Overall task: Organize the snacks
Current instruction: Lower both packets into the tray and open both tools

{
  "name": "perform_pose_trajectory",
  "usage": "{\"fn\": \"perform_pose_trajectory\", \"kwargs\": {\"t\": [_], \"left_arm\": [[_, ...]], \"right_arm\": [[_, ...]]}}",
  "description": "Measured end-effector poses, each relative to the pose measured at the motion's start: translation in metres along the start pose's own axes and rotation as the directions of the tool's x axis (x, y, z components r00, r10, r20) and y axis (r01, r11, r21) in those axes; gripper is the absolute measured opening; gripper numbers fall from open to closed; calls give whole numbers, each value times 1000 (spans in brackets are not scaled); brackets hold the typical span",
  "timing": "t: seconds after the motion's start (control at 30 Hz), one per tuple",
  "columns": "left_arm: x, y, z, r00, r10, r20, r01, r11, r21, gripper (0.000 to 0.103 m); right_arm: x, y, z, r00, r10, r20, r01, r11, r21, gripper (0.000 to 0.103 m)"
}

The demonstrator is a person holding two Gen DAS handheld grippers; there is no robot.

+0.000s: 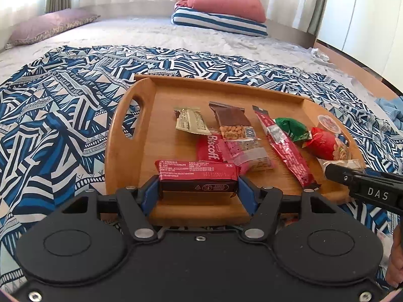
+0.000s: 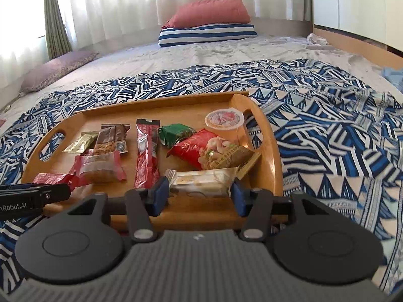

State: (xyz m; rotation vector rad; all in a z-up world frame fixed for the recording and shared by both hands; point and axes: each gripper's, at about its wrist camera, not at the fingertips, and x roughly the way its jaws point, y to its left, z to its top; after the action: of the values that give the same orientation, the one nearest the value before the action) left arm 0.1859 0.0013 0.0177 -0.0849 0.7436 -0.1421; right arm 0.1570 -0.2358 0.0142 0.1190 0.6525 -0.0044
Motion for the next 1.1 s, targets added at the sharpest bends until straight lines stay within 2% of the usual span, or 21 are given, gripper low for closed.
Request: {"fn": "perform_pose_trajectory", "kwargs": {"t": [0.27, 0.53, 1.1], "left_arm": [[15, 2, 13, 1000, 16, 13, -16, 1000, -16, 63], [30, -2, 31, 999, 37, 23, -37, 999, -3, 63], [48, -10, 43, 998, 63, 19, -63, 998, 14, 63]], "right_arm": [[19, -11, 21, 1000, 28, -6, -27, 999, 40, 56], [36, -7, 32, 999, 44, -19, -45, 999, -23, 56], [48, -2, 39, 997, 67, -26, -69, 996, -52, 56]]}}
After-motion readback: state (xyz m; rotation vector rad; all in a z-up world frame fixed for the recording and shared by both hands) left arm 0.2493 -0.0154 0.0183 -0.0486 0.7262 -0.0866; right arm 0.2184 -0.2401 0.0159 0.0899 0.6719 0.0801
